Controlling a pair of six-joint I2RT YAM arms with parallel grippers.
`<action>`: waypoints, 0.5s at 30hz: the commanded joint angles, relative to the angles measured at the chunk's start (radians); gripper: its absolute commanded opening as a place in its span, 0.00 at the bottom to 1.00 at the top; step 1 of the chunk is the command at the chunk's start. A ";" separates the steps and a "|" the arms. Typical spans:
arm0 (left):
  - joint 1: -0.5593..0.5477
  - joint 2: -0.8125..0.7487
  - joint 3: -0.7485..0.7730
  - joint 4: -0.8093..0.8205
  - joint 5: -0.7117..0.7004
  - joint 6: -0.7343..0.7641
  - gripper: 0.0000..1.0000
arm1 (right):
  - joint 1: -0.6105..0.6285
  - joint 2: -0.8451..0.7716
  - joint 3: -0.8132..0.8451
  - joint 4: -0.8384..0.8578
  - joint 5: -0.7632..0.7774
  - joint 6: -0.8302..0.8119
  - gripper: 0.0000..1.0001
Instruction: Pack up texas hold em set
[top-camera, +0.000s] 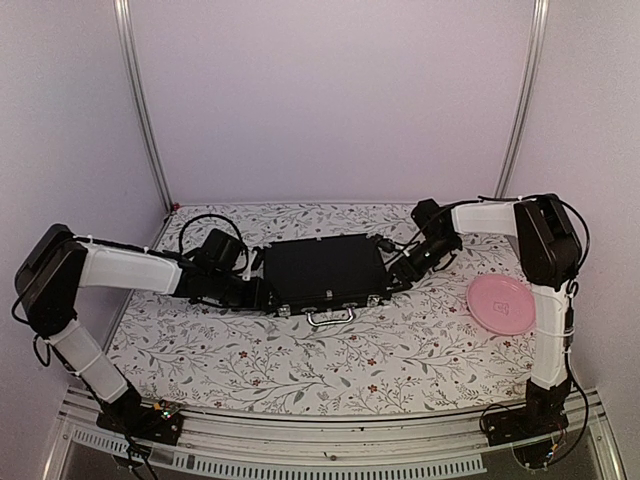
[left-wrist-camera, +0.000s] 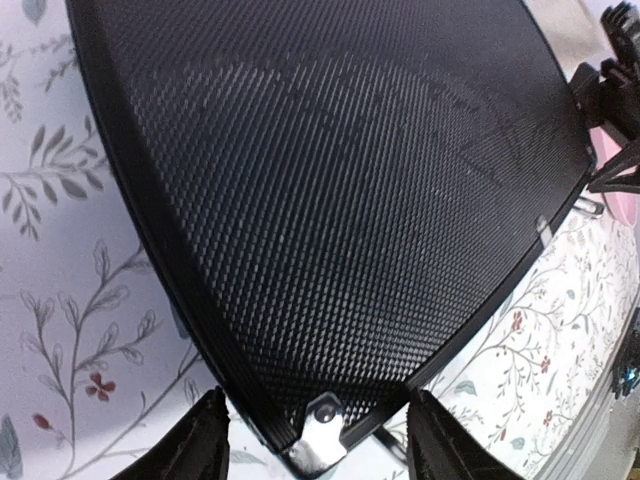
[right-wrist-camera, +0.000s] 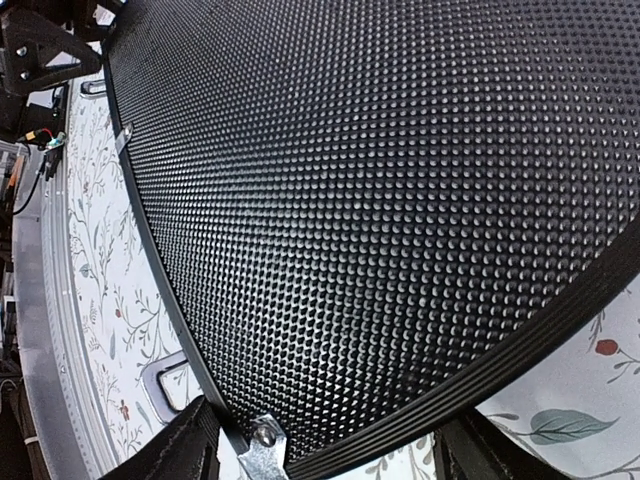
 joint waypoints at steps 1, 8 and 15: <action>-0.003 -0.053 0.027 -0.248 -0.114 -0.014 0.63 | -0.021 -0.088 -0.005 -0.001 0.032 -0.004 0.72; 0.017 -0.110 0.248 -0.414 -0.215 0.088 0.65 | -0.070 -0.243 -0.053 -0.052 0.092 -0.035 0.74; 0.014 0.033 0.517 -0.315 -0.026 0.223 0.52 | -0.037 -0.345 -0.081 -0.046 0.025 -0.058 0.54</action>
